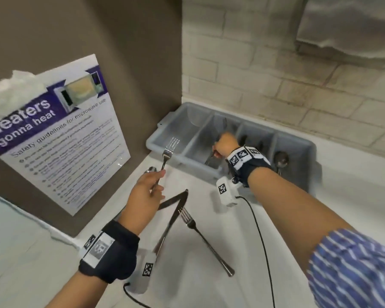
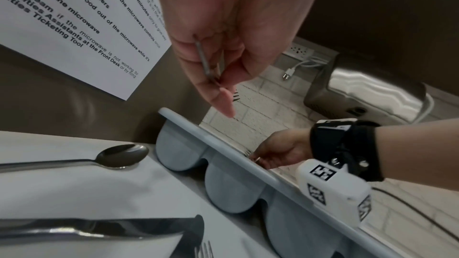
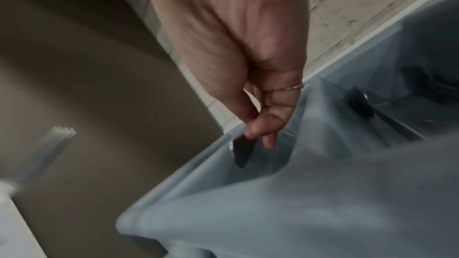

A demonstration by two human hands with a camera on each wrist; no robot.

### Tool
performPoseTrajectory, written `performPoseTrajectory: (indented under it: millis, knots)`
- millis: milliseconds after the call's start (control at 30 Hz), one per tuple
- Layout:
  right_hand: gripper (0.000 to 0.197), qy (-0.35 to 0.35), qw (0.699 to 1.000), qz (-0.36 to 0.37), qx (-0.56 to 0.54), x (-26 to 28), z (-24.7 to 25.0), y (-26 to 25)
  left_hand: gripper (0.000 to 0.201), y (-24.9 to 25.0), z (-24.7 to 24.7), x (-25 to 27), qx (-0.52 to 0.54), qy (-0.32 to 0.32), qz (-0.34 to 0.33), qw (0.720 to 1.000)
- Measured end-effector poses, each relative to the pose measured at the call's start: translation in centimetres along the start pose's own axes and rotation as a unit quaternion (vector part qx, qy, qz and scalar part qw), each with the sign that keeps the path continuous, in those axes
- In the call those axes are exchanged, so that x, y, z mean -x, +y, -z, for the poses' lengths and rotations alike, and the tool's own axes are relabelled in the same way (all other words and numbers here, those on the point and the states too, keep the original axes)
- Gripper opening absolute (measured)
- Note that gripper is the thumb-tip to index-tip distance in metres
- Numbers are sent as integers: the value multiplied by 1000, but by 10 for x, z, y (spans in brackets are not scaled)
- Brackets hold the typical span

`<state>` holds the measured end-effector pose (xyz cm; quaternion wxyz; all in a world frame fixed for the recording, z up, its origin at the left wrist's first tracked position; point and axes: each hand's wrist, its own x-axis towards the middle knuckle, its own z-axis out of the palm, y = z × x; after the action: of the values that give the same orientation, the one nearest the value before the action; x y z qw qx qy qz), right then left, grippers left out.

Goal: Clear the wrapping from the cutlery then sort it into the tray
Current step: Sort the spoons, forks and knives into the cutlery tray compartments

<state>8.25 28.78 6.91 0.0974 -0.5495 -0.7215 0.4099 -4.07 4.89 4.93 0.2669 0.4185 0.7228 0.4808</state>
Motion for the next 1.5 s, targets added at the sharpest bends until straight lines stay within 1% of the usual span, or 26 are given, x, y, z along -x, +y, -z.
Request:
performPoseTrajectory:
  millis: [100,167,200,300,333,400,500,533,600,633,700,833,900,966,1000,1066,1100,1166,1233,1333,1400,1500]
  knots:
    - [29,13,999,1,50,-18,-14,-8,48,-4,6,-11,10,-14,2,1000]
    - [27,21,993,-16,117,-21,-21,-11,49,-4,7,-17,7,-36,-15,999]
    - [26,26,986,-8,163,-20,-24,-11,50,-3,6,-20,11,-47,-18,999]
    - [27,36,977,-3,209,-15,-29,-8,48,5,-3,-37,11,-75,-17,997]
    - [28,40,977,13,208,-14,-31,-5,47,8,-8,-45,16,-78,-21,997]
    - [26,65,982,42,173,-9,-30,0,45,17,-23,-65,32,-99,-29,994]
    - [24,119,983,91,108,17,-19,8,45,31,-52,-103,33,-140,-26,989]
    - [23,135,981,103,93,29,-14,12,45,34,-63,-116,20,-153,-24,988]
    - [21,167,977,116,64,56,-6,24,44,41,-87,-138,-52,-170,-26,984]
    - [21,184,975,114,53,68,-3,31,42,44,-98,-146,-89,-177,-31,980]
    - [17,210,971,106,46,91,1,48,39,51,-115,-156,-125,-203,-20,971]
    - [13,213,971,92,55,133,-3,80,35,44,-135,-170,-245,-260,-7,934]
    - [16,203,972,90,71,148,-9,90,31,37,-137,-173,-285,-268,-6,920]
    - [15,184,975,88,88,157,-18,99,32,35,-135,-172,-290,-267,-11,919]
    - [14,166,978,85,93,161,-24,101,36,36,-133,-172,-278,-266,-17,923]
    - [16,114,983,81,114,165,-38,104,46,41,-124,-166,-222,-255,-32,940]
    - [18,85,985,81,127,168,-47,104,48,43,-117,-161,-190,-241,-44,951]
    - [25,33,986,81,145,171,-66,104,45,45,-97,-145,-141,-204,-69,966]
    - [30,7,985,76,158,172,-84,103,43,39,-74,-122,-113,-178,-85,974]
    - [30,-26,975,74,207,171,-107,105,38,22,-40,-79,-112,-141,-89,980]
    - [27,-26,964,82,252,169,-118,108,34,8,-22,-50,-125,-119,-72,982]
    - [25,14,963,72,258,167,-126,110,31,-12,-2,-14,-146,-117,-37,982]
